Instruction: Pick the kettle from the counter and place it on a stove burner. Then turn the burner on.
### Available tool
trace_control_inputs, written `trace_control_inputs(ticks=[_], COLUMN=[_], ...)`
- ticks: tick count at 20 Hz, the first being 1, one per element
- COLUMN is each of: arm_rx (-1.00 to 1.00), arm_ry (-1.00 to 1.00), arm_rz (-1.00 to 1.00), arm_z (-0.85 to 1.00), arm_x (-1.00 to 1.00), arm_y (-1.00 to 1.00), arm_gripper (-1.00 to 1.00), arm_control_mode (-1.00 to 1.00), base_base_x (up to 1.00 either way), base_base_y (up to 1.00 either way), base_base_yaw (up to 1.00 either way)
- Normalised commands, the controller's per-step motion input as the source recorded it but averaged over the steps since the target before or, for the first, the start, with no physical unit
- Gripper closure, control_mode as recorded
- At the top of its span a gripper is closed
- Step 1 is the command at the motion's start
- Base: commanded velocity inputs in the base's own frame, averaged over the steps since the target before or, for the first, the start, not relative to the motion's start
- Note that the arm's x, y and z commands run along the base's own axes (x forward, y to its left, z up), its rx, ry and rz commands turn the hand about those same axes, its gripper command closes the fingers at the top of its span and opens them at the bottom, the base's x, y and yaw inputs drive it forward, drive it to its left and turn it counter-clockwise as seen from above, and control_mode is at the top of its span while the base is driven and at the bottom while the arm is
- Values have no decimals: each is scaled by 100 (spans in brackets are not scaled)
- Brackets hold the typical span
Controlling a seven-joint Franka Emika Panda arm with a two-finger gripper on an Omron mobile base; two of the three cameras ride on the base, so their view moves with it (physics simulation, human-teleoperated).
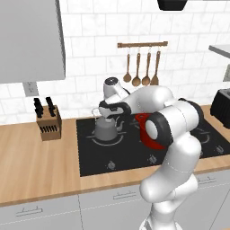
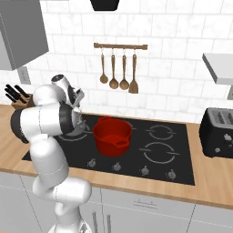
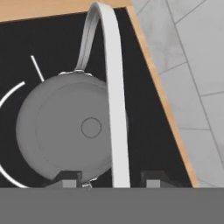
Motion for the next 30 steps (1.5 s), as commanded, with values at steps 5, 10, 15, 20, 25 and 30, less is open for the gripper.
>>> trace_control_inputs(ticks=[5, 10, 15, 20, 25, 30], arm_rx=[0, 0, 1, 1, 0, 13], arm_ry=[0, -11, -5, 1, 4, 9], arm_rz=[0, -2, -16, -28, -32, -40], arm_z=[34, 96, 63, 4, -33, -94], arm_x=[0, -26, -100, -100, -100, -80], arm_y=[0, 0, 5, 45, 79, 34], arm_gripper=[-100, -100, -100, -100, -100, -100], arm_control_mode=[-100, -100, -100, -100, -100, -100], base_base_x=[0, 0, 0, 0, 0, 0], base_base_y=[0, 0, 0, 0, 0, 0], base_base_yaw=[0, 0, 0, 0, 0, 0])
